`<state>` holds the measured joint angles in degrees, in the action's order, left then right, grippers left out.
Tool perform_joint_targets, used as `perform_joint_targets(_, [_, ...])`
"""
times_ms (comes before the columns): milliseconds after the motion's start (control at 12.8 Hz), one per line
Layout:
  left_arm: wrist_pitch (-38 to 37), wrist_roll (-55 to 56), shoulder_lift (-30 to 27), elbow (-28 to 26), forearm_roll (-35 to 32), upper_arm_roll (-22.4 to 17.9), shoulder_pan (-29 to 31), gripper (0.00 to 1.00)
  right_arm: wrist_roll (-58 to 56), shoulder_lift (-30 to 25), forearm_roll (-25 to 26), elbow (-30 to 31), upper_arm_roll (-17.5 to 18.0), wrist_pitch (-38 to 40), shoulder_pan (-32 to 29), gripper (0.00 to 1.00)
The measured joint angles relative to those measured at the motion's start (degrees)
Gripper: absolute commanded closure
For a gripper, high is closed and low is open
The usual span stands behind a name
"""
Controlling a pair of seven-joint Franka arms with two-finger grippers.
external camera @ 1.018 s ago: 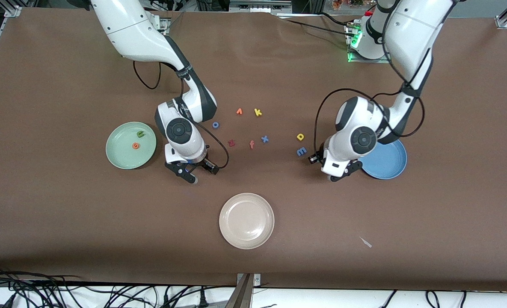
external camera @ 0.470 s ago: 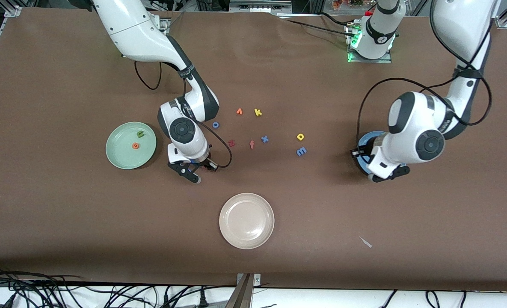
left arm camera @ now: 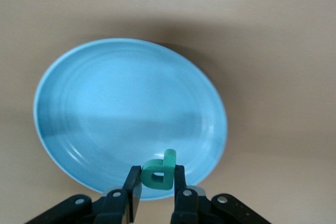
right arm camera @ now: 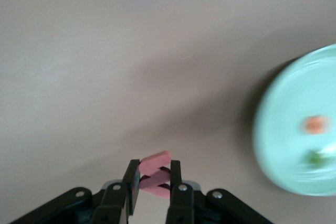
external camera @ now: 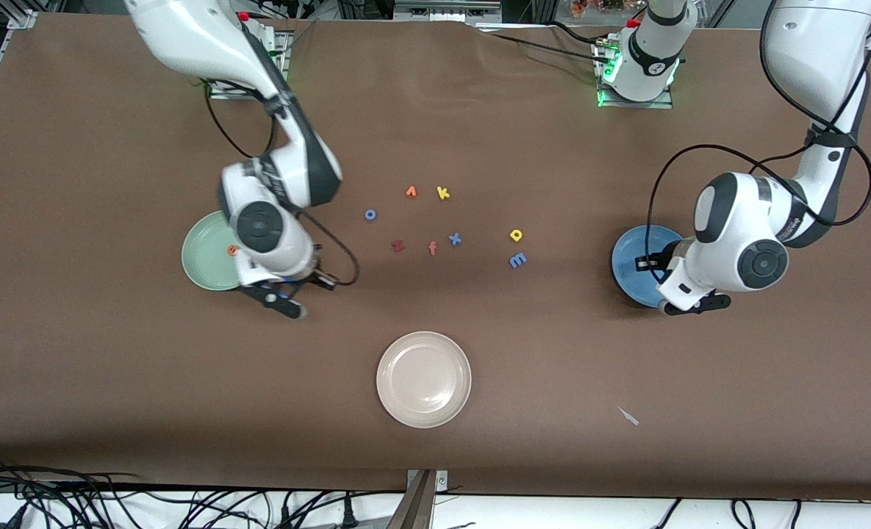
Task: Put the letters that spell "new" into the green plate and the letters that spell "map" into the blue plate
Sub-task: 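Drop the pink letter into the green plate while the left gripper releases teal letter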
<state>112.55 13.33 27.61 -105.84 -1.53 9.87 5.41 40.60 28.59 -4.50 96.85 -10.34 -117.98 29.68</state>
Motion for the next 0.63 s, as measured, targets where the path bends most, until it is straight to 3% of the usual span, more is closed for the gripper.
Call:
perform_joint_targets(157, [0.08,-2.45,0.86,-0.01,-1.92,-0.04,2.17,0.77,-14.63,-6.16,-2.09,3.89,-5.73,6.09,-2.58,0.99])
perform_joint_targets(313, [0.56,-4.03,2.2,-0.01,-3.15,-0.06,3.92,0.64,-26.87,-9.01,-2.81,8.78,-12.13,6.87,-3.92,0.96])
perform_joint_targets(392, [0.85,-4.79,2.75,-0.01,-3.16,-0.05,4.41,0.53,-30.77,-8.99,-2.92,11.24,-14.16,5.16,-4.42,0.96])
perform_joint_targets(548, [1.09,-5.25,3.06,0.02,-3.16,-0.01,4.72,0.0,-34.82,-7.93,-3.02,18.29,-15.34,-4.28,-5.39,0.96])
perform_joint_targets(627, [1.11,-5.27,3.05,0.2,-3.16,0.12,4.72,0.0,-35.17,-7.1,-3.03,22.27,-15.33,-9.85,-5.53,0.91])
